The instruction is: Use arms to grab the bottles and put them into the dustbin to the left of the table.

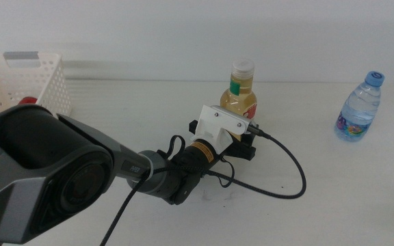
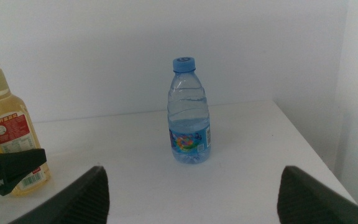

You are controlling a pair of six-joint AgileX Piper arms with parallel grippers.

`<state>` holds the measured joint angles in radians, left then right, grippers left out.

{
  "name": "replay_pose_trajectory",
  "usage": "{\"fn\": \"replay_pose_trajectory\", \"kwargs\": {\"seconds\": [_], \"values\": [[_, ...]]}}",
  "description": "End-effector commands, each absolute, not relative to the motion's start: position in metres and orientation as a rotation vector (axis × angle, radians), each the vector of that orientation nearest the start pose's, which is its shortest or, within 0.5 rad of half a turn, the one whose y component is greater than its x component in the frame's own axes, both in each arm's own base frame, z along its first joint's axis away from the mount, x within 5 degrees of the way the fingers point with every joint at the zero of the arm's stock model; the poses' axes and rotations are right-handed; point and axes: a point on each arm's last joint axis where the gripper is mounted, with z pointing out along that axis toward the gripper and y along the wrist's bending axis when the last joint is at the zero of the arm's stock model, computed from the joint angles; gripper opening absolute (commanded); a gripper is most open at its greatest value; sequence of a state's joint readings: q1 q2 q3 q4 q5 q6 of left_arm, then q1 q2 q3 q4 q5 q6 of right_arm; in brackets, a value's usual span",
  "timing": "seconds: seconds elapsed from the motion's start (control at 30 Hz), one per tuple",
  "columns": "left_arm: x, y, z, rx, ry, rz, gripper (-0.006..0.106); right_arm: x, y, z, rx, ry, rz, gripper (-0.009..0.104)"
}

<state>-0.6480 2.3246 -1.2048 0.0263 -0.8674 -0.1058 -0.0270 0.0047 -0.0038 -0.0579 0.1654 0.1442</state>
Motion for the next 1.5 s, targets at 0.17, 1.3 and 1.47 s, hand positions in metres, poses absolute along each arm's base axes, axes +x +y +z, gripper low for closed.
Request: {"fn": "replay_pose_trajectory", "kwargs": {"seconds": [0.17, 1.3, 1.47], "values": [[0.358, -0.263, 0.126, 0.439, 2.041, -0.534, 0.004, 0.056, -0.003, 0.199, 0.092, 1.634, 0.022, 0.087], [0.420, 0.078, 0.247, 0.027, 2.869, 0.110, 0.055, 0.056, -0.003, 0.199, 0.092, 1.634, 0.022, 0.087], [0.418, 0.080, 0.252, 0.066, 2.862, 0.154, 0.094, 0.056, -0.003, 0.199, 0.092, 1.634, 0.022, 0.087]]}}
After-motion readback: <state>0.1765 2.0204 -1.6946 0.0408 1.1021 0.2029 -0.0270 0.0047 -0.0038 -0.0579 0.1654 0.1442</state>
